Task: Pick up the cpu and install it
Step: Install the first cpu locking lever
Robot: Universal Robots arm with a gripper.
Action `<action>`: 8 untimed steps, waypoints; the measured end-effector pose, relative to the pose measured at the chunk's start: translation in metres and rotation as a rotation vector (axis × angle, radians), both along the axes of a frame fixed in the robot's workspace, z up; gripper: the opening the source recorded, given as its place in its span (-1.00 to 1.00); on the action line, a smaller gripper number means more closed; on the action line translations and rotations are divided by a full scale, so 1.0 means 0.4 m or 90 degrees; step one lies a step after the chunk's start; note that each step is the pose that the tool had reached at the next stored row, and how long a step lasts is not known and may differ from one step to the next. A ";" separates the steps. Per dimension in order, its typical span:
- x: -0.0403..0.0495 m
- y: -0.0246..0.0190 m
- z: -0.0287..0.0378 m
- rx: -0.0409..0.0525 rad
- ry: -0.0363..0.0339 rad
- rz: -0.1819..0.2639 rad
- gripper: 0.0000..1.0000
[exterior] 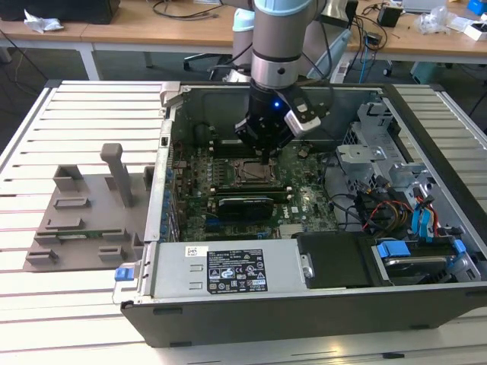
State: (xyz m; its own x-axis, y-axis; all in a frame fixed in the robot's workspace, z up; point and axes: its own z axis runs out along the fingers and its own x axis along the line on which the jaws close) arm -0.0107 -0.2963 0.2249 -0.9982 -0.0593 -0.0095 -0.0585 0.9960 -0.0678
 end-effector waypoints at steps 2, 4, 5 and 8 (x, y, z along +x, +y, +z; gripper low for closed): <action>0.000 0.000 0.018 0.0001 -0.0001 0.000 -0.79; 0.000 0.000 0.059 0.0000 0.0000 0.000 -0.79; 0.000 0.000 0.069 0.0000 0.0000 0.000 -0.79; 0.000 0.000 0.091 0.0000 0.0000 0.000 -0.79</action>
